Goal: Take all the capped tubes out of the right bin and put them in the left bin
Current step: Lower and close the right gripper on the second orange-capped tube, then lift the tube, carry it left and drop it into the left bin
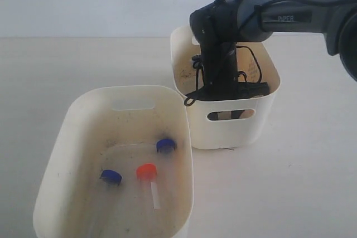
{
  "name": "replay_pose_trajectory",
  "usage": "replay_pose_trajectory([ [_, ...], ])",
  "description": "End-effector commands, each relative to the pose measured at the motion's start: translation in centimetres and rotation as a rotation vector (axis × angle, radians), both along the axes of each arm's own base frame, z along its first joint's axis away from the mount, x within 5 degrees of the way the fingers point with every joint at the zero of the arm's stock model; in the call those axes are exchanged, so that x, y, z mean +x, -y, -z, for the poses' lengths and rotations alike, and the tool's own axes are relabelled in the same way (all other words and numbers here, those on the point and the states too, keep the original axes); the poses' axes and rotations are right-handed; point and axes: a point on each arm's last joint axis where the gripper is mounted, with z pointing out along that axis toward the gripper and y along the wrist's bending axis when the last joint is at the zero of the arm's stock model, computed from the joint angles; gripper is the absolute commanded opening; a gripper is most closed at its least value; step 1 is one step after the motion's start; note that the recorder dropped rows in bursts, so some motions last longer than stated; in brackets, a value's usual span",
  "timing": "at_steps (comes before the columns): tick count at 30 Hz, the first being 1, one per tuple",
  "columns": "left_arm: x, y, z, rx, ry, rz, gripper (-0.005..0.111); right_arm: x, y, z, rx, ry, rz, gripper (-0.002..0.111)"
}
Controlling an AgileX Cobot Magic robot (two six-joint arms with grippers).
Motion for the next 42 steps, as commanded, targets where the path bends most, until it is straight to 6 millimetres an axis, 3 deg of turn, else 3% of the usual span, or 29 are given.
replay_pose_trajectory([
  [1, 0.0, 0.0, -0.1, -0.012, 0.007, 0.004, 0.004, -0.1, 1.1, -2.2, -0.031, 0.028, -0.04, 0.0],
  [4, 0.0, 0.0, -0.1, -0.012, 0.007, 0.004, 0.004, -0.6, 1.4, -6.9, 0.0, 0.13, -0.065, 0.0],
  [12, 0.0, 0.0, -0.1, -0.012, 0.007, 0.004, 0.004, -2.7, 2.4, -15.3, 0.066, 0.31, -0.124, 0.0],
  [17, 0.0, 0.0, -0.1, -0.012, 0.007, 0.004, 0.004, -6.2, 3.2, -22.2, 0.189, 0.445, -0.199, 0.0],
  [20, 0.0, 0.0, -0.1, -0.012, 0.007, 0.004, 0.004, -8.6, 2.4, -24.1, 0.316, 0.45, -0.257, 0.0],
  [24, 0.0, 0.0, -0.1, -0.012, 0.007, 0.004, 0.004, -12.2, 0.4, -24.4, 0.379, 0.414, -0.364, 0.0],
  [27, 0.0, 0.0, -0.1, -0.012, 0.007, 0.004, 0.004, -15.5, -2.0, -22.9, 0.389, 0.337, -0.458, 0.0],
  [32, 0.0, 0.0, -0.1, -0.012, 0.007, 0.004, 0.004, -18.8, -6.4, -20.0, 0.43, 0.303, -0.591, 0.0],
  [35, 0.0, 0.0, -0.1, -0.012, 0.007, 0.004, 0.004, -19.8, -7.9, -18.3, 0.443, 0.297, -0.62, 0.0],
  [39, 0.0, 0.0, -0.1, -0.012, 0.007, 0.004, 0.004, -19.3, -8.8, -16.4, 0.43, 0.29, -0.634, 0.001],
  [42, 0.0, 0.0, -0.1, -0.012, 0.007, 0.004, 0.004, -19.0, -9.2, -15.2, 0.407, 0.26, -0.633, 0.015],
])
